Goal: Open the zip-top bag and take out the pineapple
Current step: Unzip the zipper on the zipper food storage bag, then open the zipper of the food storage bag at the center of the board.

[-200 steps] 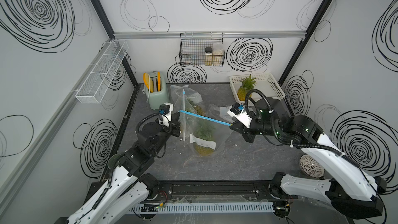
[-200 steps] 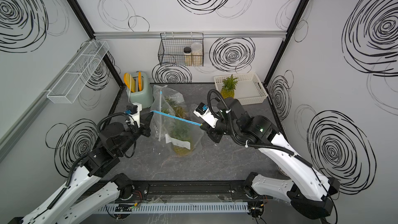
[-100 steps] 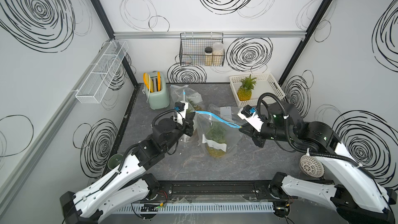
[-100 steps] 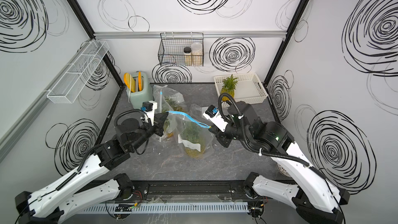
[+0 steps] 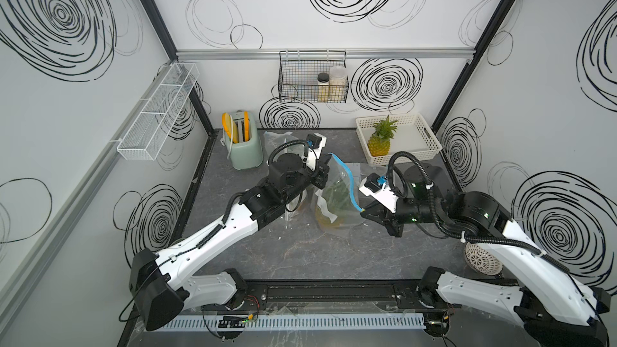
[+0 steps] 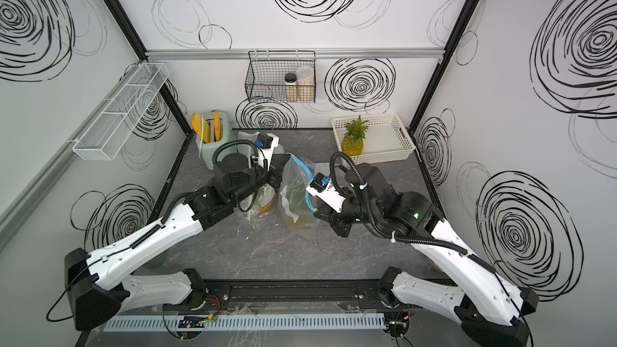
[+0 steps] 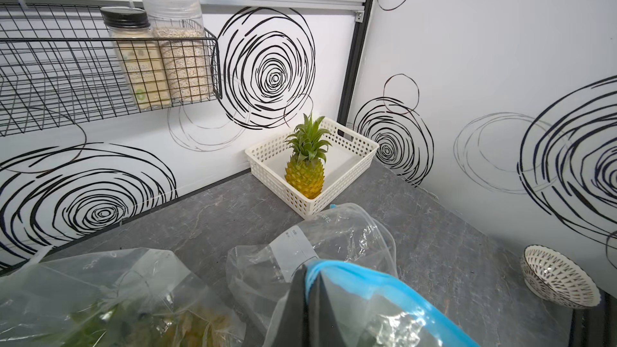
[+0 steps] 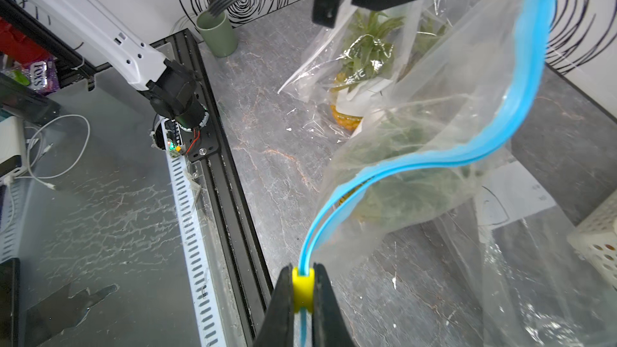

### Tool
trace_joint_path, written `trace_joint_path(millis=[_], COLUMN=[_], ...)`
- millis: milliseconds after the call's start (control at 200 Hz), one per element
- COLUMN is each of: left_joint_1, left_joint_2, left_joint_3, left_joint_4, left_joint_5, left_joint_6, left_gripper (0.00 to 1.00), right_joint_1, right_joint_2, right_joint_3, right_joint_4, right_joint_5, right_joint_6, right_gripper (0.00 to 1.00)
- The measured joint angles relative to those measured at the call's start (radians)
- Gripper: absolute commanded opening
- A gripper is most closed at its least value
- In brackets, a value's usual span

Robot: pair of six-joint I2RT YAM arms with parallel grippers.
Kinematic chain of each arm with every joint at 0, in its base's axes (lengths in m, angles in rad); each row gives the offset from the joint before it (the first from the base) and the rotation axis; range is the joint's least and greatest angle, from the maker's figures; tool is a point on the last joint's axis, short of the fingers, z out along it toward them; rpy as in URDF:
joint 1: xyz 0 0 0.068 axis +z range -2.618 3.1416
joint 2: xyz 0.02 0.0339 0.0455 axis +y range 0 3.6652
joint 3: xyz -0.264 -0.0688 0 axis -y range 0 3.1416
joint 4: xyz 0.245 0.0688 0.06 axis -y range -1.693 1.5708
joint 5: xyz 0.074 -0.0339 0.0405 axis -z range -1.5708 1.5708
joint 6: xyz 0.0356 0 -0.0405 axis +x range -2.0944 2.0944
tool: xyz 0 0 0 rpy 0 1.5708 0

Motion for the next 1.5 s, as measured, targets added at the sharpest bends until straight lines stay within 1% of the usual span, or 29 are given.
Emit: trace_joint_path(millis=[30,55,80,155,240,285,410,505,635,770,870,926,981,1076,1236,1381,1416,1501], left_joint_1=[0.008,0.014,0.020,0.035,0.051,0.062,0.101,0.130,0.166,0.187,0.203,0.209,0.212,0.214,0.213,0.213,0.213,0.211], left_joint_2=[0.002,0.003,0.004,0.003,0.001,-0.004,-0.036,-0.068,-0.113,-0.157,-0.185,-0.185,-0.173,-0.145,-0.117,-0.092,-0.085,-0.062], left_joint_3=[0.000,0.000,-0.001,-0.009,-0.023,-0.024,-0.024,-0.024,-0.024,-0.042,-0.090,-0.117,-0.142,-0.182,-0.227,-0.238,-0.244,-0.254], left_joint_4=[0.000,-0.001,-0.002,-0.003,0.008,0.019,0.031,0.032,0.009,-0.035,-0.044,-0.048,-0.059,-0.064,-0.061,-0.047,-0.037,-0.012], left_joint_5=[0.008,0.013,0.018,0.034,0.047,0.056,0.088,0.107,0.138,0.194,0.277,0.319,0.361,0.418,0.479,0.502,0.506,0.512], left_joint_6=[0.001,0.001,0.001,0.007,0.010,0.018,0.014,0.014,0.015,0.018,0.010,0.004,-0.002,-0.012,-0.012,-0.008,-0.008,-0.008], left_gripper=[0.00,0.02,0.10,0.25,0.47,0.54,0.59,0.62,0.66,0.71,0.72,0.75,0.77,0.78,0.79,0.80,0.80,0.80], right_joint_1=[0.002,0.004,0.005,0.007,0.010,0.010,0.007,-0.015,-0.104,-0.273,-0.422,-0.480,-0.511,-0.518,-0.511,-0.478,-0.465,-0.429], right_joint_2=[0.002,0.003,0.004,0.005,0.004,0.003,-0.001,-0.008,-0.007,0.034,0.086,0.120,0.158,0.216,0.301,0.355,0.365,0.388], right_joint_3=[-0.008,-0.014,-0.020,-0.031,-0.032,-0.030,-0.009,0.022,0.048,0.038,-0.006,-0.030,-0.047,-0.070,-0.107,-0.134,-0.140,-0.145], right_joint_4=[0.006,0.012,0.016,0.033,0.054,0.066,0.094,0.119,0.178,0.251,0.329,0.360,0.387,0.432,0.517,0.568,0.579,0.600], right_joint_5=[-0.006,-0.010,-0.016,-0.024,-0.018,-0.007,0.053,0.090,0.100,0.040,-0.060,-0.115,-0.161,-0.238,-0.364,-0.405,-0.411,-0.419], right_joint_6=[0.002,0.002,0.008,0.008,0.013,0.019,0.037,0.053,0.078,0.114,0.154,0.175,0.192,0.212,0.251,0.277,0.284,0.299], right_gripper=[0.14,0.18,0.22,0.31,0.42,0.45,0.53,0.57,0.63,0.67,0.68,0.68,0.68,0.66,0.66,0.68,0.71,0.71])
